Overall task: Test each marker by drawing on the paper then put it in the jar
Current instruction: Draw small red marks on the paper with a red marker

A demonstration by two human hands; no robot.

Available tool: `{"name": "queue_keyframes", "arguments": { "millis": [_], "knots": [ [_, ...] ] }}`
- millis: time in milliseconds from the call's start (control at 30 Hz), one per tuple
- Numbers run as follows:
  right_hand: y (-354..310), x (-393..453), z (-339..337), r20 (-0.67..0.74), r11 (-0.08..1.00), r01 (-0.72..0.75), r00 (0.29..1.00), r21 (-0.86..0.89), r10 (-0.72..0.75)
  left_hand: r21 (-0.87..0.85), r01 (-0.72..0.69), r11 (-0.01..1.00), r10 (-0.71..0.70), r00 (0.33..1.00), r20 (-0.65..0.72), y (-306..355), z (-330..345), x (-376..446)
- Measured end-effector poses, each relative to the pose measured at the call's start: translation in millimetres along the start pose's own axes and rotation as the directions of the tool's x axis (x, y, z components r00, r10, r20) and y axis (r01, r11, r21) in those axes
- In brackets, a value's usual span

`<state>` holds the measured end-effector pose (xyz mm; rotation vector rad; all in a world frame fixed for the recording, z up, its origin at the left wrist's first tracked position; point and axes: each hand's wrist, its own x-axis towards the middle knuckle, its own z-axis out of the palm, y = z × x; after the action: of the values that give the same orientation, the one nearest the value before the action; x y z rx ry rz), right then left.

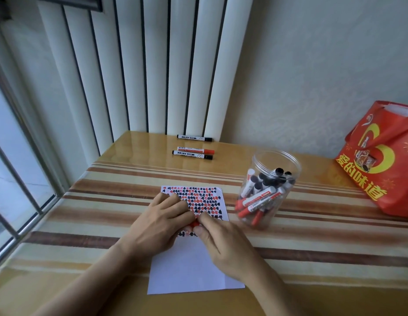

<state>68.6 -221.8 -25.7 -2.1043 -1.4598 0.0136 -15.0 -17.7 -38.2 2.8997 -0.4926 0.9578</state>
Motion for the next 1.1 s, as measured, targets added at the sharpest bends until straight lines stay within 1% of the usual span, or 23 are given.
{"name": "queue_keyframes", "arguments": {
  "millis": [100,300,400,467,533,633,733,800,933,967,1000,1033,1100],
  "knots": [
    [1.2,-0.6,0.3,-0.032,0.999,-0.023,0.999,0.029,0.023,0.020,-0.006,1.000,0.006,1.000,-0.013,1.8,3.8,1.5],
    [-1.6,0.0,1.3,-0.037,0.991,-0.072,0.996,0.117,0.077,0.069,-0.023,0.997,0.024,1.000,-0.011,1.0,5.8,1.0],
    [-0.7,-2.3,3.5,-0.030,0.980,-0.109,0.993,0.165,0.116,0.068,-0.024,0.997,0.027,0.998,-0.051,-1.9,4.6,-0.4],
    [4.4,-5.1,1.4,-0.049,0.970,-0.150,0.986,0.192,0.162,0.052,0.036,0.998,-0.031,0.995,-0.097,-10.8,1.3,-2.2],
    [9.9,-6.8,-4.8,-0.074,0.960,-0.184,0.976,0.210,0.203,0.029,0.127,0.992,-0.124,0.988,-0.091,-20.6,1.1,-5.1],
    [15.9,-3.7,-10.0,-0.107,0.936,-0.222,0.960,0.271,0.259,-0.002,0.276,0.961,-0.276,0.961,0.002,-27.1,10.8,-8.4],
    [21.1,0.1,-5.3,-0.136,0.866,-0.259,0.929,0.428,0.344,-0.027,0.417,0.909,-0.413,0.906,0.090,-29.3,23.1,-9.4],
    [24.1,-0.6,-3.9,-0.161,0.833,-0.253,0.914,0.492,0.373,-0.043,0.473,0.880,-0.464,0.876,0.128,-31.9,27.0,-10.3],
    [27.2,-1.7,-6.4,-0.196,0.766,-0.215,0.893,0.605,0.405,-0.082,0.504,0.860,-0.485,0.856,0.179,-34.9,29.4,-14.4],
    [29.6,-1.6,-7.2,-0.198,0.737,-0.202,0.888,0.645,0.416,-0.088,0.514,0.853,-0.491,0.849,0.195,-35.4,29.0,-15.3],
    [32.0,-1.4,-8.0,-0.182,0.685,-0.194,0.881,0.702,0.436,-0.094,0.525,0.846,-0.498,0.841,0.213,-35.8,28.2,-15.8],
    [33.8,-1.2,-8.8,-0.139,0.599,-0.198,0.872,0.776,0.469,-0.100,0.533,0.840,-0.502,0.834,0.228,-35.9,27.2,-16.0],
    [36.0,-1.2,-10.4,0.006,0.335,-0.209,0.856,0.919,0.517,-0.100,0.546,0.832,-0.514,0.826,0.233,-36.3,24.1,-16.9]
  ]
}}
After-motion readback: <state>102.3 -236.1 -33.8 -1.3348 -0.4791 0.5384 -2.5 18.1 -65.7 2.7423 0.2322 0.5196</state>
